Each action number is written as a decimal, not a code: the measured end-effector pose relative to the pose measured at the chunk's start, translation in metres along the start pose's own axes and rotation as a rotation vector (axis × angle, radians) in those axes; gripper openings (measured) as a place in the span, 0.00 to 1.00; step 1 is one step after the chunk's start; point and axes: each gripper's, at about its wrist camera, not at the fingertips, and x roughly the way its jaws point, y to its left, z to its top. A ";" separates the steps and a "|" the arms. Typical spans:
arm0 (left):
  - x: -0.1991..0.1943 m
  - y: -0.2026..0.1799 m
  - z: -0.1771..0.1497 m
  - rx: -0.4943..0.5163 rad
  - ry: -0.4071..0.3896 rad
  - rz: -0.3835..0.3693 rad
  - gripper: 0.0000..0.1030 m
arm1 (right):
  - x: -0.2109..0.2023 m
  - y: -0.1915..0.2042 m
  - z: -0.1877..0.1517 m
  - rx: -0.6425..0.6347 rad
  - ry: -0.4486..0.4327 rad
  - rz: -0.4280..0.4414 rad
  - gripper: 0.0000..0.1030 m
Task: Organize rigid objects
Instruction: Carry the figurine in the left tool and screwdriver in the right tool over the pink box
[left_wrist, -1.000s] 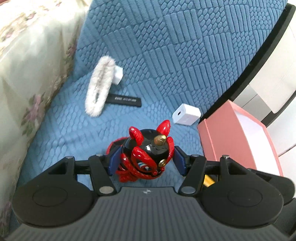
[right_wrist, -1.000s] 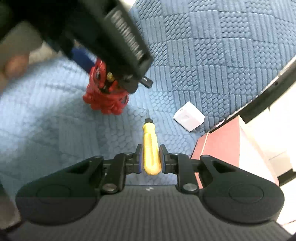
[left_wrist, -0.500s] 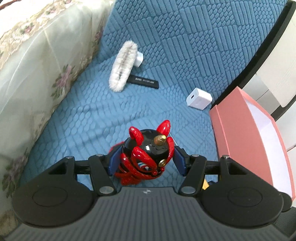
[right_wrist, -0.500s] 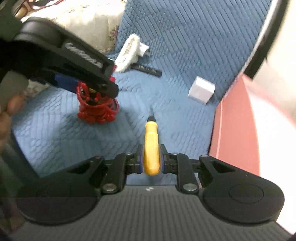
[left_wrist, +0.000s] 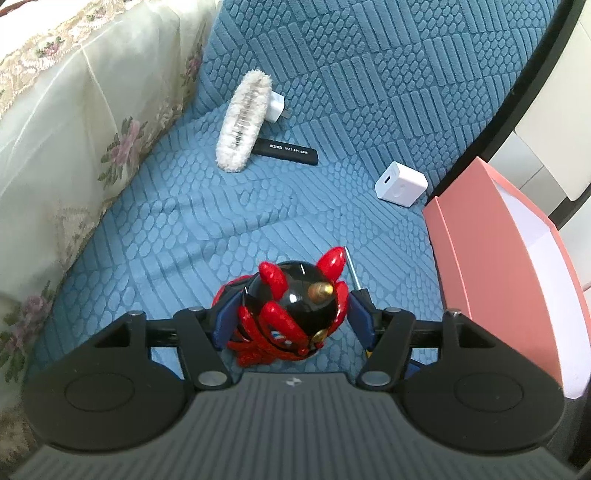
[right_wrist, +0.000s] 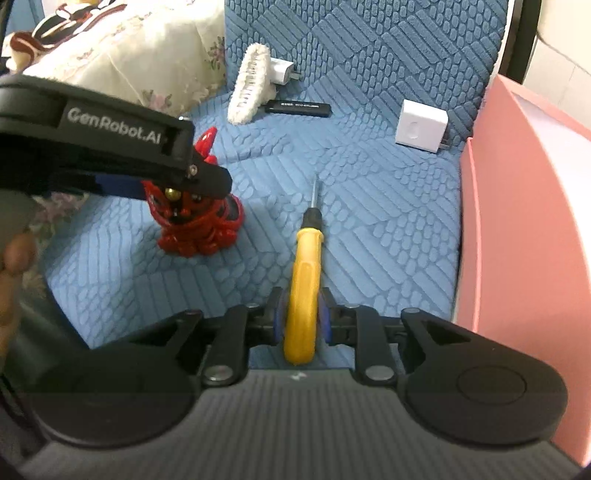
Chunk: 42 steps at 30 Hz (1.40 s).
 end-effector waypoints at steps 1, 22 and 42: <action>0.001 0.000 0.000 -0.003 0.002 0.000 0.68 | 0.003 -0.001 0.001 0.007 0.002 -0.001 0.25; 0.003 -0.004 0.006 0.070 -0.030 0.021 0.57 | -0.002 -0.008 0.008 0.114 -0.075 -0.039 0.20; -0.089 -0.051 0.017 0.029 -0.068 -0.032 0.57 | -0.110 -0.035 0.022 0.170 -0.181 -0.013 0.20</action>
